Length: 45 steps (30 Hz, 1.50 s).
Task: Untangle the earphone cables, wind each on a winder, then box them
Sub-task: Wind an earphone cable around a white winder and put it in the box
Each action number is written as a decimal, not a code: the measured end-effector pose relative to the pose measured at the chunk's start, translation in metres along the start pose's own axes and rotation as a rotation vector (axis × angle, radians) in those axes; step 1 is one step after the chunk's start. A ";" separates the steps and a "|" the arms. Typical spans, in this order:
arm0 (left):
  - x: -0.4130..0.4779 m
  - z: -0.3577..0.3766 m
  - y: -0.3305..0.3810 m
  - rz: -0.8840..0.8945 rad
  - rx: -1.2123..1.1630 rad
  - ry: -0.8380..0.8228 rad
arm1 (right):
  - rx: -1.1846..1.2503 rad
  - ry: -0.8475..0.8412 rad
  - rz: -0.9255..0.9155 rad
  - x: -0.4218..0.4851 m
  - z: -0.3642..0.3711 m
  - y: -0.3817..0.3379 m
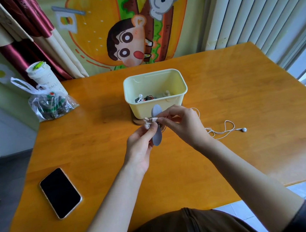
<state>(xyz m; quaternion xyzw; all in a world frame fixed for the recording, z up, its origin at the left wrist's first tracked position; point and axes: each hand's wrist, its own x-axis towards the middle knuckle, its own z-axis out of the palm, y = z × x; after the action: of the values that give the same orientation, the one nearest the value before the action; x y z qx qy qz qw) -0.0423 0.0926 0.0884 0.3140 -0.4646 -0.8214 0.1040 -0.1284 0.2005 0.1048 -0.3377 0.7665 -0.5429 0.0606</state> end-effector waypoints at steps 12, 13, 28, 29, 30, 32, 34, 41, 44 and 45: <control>-0.003 0.003 0.003 0.055 0.028 0.024 | -0.120 0.072 -0.123 -0.005 0.003 0.002; -0.004 0.004 0.004 0.056 0.034 0.020 | -0.137 0.058 -0.144 -0.004 0.003 0.000; -0.008 0.001 0.013 0.070 0.056 0.013 | 0.098 0.063 0.091 -0.010 0.011 -0.011; -0.008 0.001 0.014 0.072 0.062 0.012 | 0.099 0.054 0.095 -0.009 0.011 -0.011; -0.007 0.001 0.014 0.073 0.070 0.010 | 0.094 0.047 0.096 -0.009 0.011 -0.011; -0.007 0.001 0.014 0.075 0.086 0.009 | 0.103 0.044 0.103 -0.010 0.013 -0.011; -0.008 0.001 0.013 0.085 0.096 0.014 | 0.120 0.062 0.120 -0.011 0.015 -0.010; -0.010 0.002 0.016 0.144 0.163 0.024 | 0.075 0.092 0.157 -0.007 0.015 -0.014; -0.011 0.003 0.018 0.163 0.185 0.023 | 0.193 0.070 0.234 -0.007 0.013 -0.013; -0.011 0.004 0.018 0.168 0.189 0.028 | 0.256 0.048 0.273 -0.007 0.013 -0.013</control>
<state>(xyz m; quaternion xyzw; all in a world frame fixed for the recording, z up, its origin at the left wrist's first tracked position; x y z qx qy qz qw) -0.0379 0.0906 0.1098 0.2938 -0.5630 -0.7580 0.1490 -0.1117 0.1917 0.1087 -0.2068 0.7311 -0.6307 0.1580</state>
